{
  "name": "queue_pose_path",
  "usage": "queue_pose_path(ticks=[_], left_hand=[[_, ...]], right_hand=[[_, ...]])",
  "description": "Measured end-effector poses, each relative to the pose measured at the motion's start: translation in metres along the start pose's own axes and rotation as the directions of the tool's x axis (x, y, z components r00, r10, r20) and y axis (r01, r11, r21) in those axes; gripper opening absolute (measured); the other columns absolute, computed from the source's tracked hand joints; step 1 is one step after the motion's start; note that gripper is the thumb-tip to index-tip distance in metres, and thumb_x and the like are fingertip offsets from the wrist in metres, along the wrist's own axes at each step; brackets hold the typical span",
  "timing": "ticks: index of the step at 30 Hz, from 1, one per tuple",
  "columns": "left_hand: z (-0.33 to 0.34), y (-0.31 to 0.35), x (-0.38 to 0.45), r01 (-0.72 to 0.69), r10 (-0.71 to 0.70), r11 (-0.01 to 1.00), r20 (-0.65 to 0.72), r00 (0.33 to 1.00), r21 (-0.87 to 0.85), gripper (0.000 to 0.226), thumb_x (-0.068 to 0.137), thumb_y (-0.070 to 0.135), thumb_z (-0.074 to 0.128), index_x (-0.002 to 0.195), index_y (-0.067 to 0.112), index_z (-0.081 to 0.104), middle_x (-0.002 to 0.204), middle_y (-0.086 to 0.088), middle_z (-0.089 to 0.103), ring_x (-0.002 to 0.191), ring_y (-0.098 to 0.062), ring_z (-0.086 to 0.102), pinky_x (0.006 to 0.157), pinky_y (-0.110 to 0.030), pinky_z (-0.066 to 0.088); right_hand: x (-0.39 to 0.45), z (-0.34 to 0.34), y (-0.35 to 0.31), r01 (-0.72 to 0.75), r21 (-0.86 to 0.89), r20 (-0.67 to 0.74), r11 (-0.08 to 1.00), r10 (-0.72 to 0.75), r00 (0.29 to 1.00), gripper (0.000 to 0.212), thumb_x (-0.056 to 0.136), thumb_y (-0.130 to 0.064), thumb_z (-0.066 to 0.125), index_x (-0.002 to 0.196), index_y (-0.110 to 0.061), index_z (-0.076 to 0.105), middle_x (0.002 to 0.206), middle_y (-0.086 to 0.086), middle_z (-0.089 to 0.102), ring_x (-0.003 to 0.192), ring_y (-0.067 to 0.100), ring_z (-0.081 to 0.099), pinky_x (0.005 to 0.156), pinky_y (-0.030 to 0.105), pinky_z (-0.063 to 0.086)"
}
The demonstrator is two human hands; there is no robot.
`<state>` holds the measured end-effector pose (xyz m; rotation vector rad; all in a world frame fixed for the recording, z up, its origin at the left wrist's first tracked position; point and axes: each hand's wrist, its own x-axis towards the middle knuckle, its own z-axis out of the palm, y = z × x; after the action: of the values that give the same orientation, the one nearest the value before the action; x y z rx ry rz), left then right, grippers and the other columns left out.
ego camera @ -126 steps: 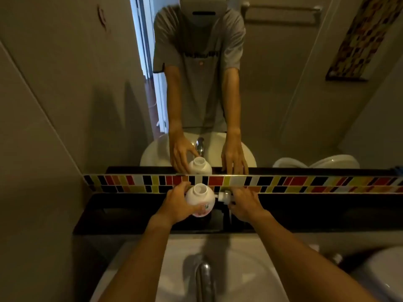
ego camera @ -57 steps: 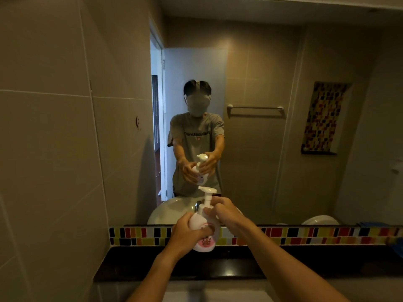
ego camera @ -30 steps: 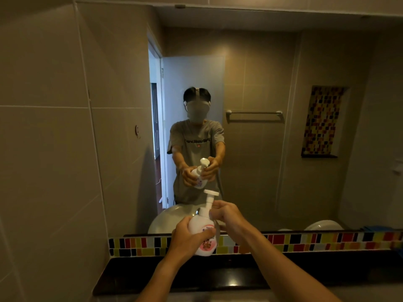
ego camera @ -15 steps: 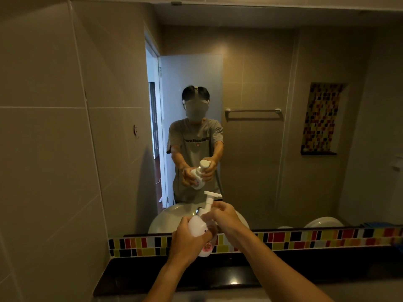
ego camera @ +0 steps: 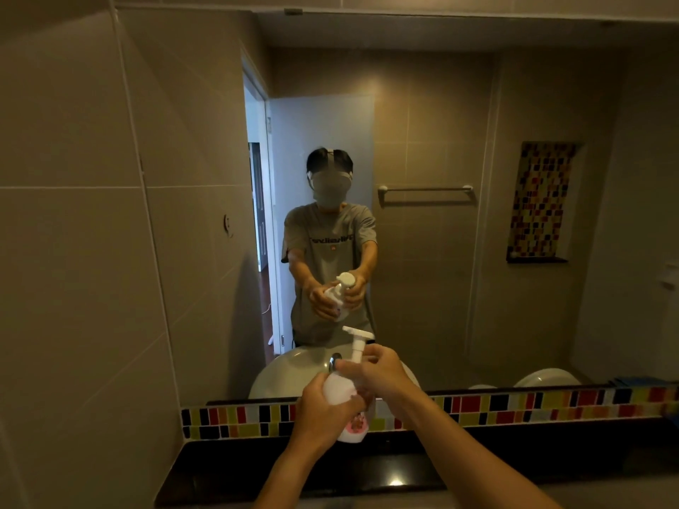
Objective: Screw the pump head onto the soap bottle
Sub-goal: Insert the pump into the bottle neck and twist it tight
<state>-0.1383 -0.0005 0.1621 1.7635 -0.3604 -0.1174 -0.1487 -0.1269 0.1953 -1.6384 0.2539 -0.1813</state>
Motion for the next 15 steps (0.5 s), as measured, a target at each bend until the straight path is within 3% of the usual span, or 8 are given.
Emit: queue_pose_path(ticks=[3, 6, 9, 11, 13, 15], left_hand=[[0.004, 0.004, -0.002, 0.003, -0.004, 1.0, -0.03, 1.0, -0.025, 0.041, 0.072, 0.025, 0.078, 0.103, 0.026, 0.052, 0.099, 0.005, 0.061, 0.081, -0.006, 0.057, 0.06, -0.015, 0.042], [0.0, 0.002, -0.002, 0.033, -0.028, 0.993, 0.043, 0.999, -0.11, 0.034, 0.075, 0.027, 0.075, 0.101, 0.027, 0.054, 0.096, 0.003, 0.063, 0.083, -0.012, 0.064, 0.059, -0.017, 0.049], [-0.002, -0.001, -0.002, 0.032, -0.027, 0.994, 0.052, 0.998, -0.103, 0.036, 0.075, 0.029, 0.075, 0.104, 0.025, 0.055, 0.098, 0.001, 0.064, 0.086, -0.014, 0.066, 0.061, -0.018, 0.051], [0.002, -0.002, -0.003, 0.01, -0.009, 0.998, 0.018, 1.0, -0.057, 0.037, 0.073, 0.028, 0.077, 0.101, 0.027, 0.052, 0.093, 0.008, 0.061, 0.083, -0.01, 0.062, 0.059, -0.015, 0.048], [0.005, -0.002, -0.004, 0.007, -0.006, 0.997, 0.02, 1.0, -0.073, 0.041, 0.071, 0.028, 0.079, 0.105, 0.022, 0.055, 0.094, 0.005, 0.063, 0.084, -0.011, 0.064, 0.061, -0.018, 0.05], [0.005, -0.003, -0.003, 0.045, -0.036, 0.989, 0.064, 0.997, -0.141, 0.043, 0.07, 0.029, 0.079, 0.108, 0.018, 0.059, 0.1, -0.006, 0.069, 0.087, -0.019, 0.07, 0.066, -0.027, 0.057]], right_hand=[[-0.001, 0.004, 0.0, 0.009, -0.007, 0.001, 1.0, -0.009, 1.0, 0.045, 0.078, -0.027, 0.079, 0.113, -0.009, 0.058, 0.103, 0.011, 0.069, 0.089, 0.024, 0.069, 0.065, 0.028, 0.053], [0.001, -0.002, -0.003, -0.042, 0.072, 0.046, 0.996, 0.039, 0.998, 0.031, 0.081, -0.02, 0.064, 0.108, -0.004, 0.062, 0.099, 0.013, 0.064, 0.086, 0.024, 0.062, 0.067, 0.03, 0.048], [0.003, -0.006, 0.001, -0.036, 0.018, 0.073, 0.999, 0.034, 0.997, 0.04, 0.077, -0.021, 0.073, 0.114, -0.005, 0.067, 0.106, 0.014, 0.071, 0.096, 0.028, 0.069, 0.073, 0.035, 0.054], [0.005, -0.003, 0.005, -0.002, -0.033, 0.021, 0.999, 0.002, 1.0, 0.047, 0.073, -0.026, 0.084, 0.112, -0.007, 0.066, 0.103, 0.013, 0.073, 0.091, 0.025, 0.072, 0.068, 0.031, 0.057], [0.006, -0.003, 0.005, 0.006, -0.004, -0.002, 1.0, -0.006, 1.0, 0.047, 0.074, -0.029, 0.083, 0.11, -0.007, 0.065, 0.102, 0.013, 0.073, 0.088, 0.024, 0.071, 0.067, 0.03, 0.057], [0.006, -0.007, 0.003, -0.03, 0.079, 0.054, 0.996, 0.026, 0.998, 0.042, 0.074, -0.031, 0.075, 0.106, -0.005, 0.066, 0.1, 0.015, 0.07, 0.09, 0.027, 0.067, 0.077, 0.037, 0.054]])
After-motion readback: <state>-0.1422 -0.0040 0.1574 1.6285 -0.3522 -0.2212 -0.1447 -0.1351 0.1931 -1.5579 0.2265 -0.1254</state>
